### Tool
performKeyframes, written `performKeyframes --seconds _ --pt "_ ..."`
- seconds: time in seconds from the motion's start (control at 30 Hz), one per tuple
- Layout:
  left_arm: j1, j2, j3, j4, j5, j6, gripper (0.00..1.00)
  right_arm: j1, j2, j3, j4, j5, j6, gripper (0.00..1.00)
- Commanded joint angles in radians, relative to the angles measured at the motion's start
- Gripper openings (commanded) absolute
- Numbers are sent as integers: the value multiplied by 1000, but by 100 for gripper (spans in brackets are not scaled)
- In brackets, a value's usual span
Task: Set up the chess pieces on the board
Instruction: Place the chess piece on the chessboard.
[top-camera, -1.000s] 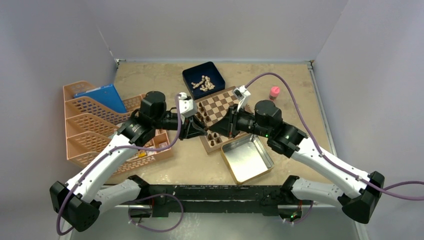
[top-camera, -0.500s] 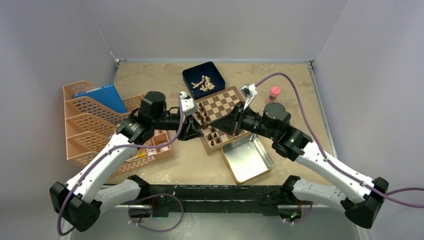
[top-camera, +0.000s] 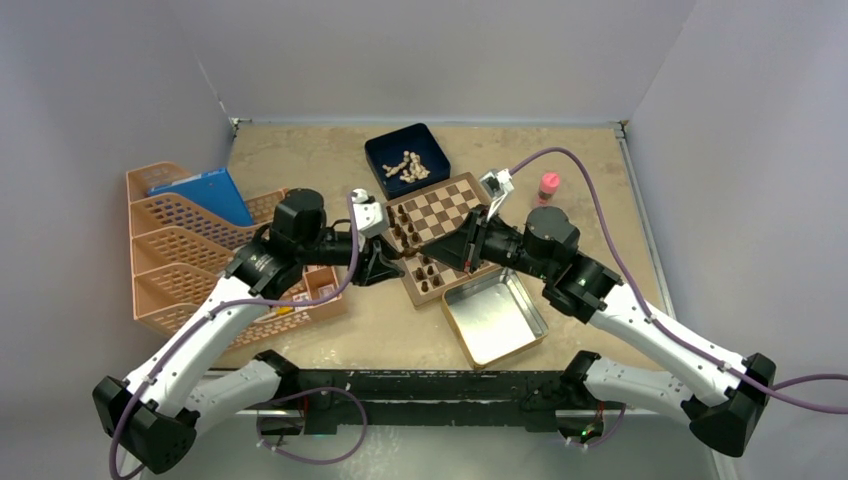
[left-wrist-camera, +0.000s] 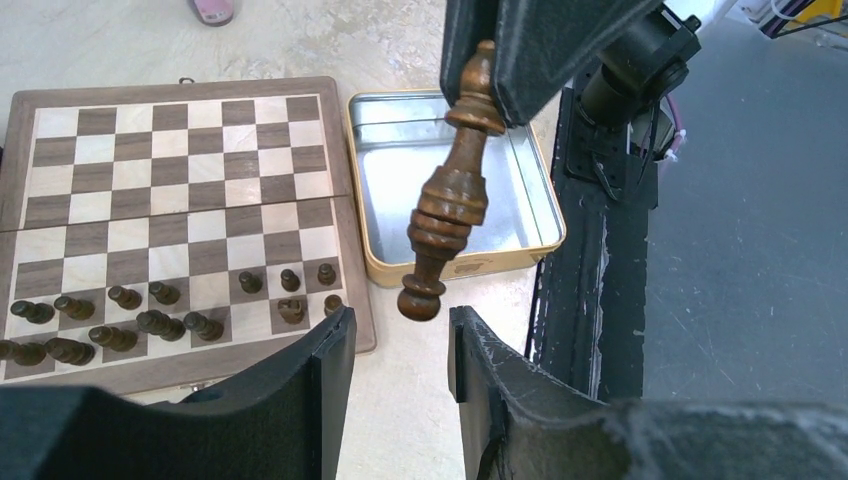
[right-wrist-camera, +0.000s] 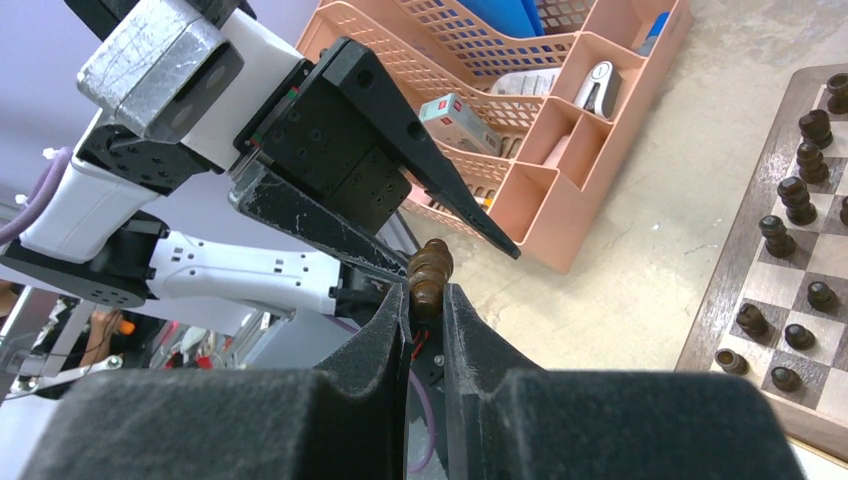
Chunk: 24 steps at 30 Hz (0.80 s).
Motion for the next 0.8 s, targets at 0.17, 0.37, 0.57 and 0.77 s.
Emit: performKeyframes --seconds 0.17,0.37,0.57,0.77 --pt "3 -88 -53 117 47 -12 39 -4 -13 -19 93 -38 32 0" --pt "4 -87 -49 134 66 -14 39 -4 -5 -35 113 -76 37 0" --pt "4 -75 -38 140 82 -15 35 -4 12 -44 121 -100 38 0" --pt "3 -78 -44 142 103 -11 15 -4 12 -50 126 -99 43 0"
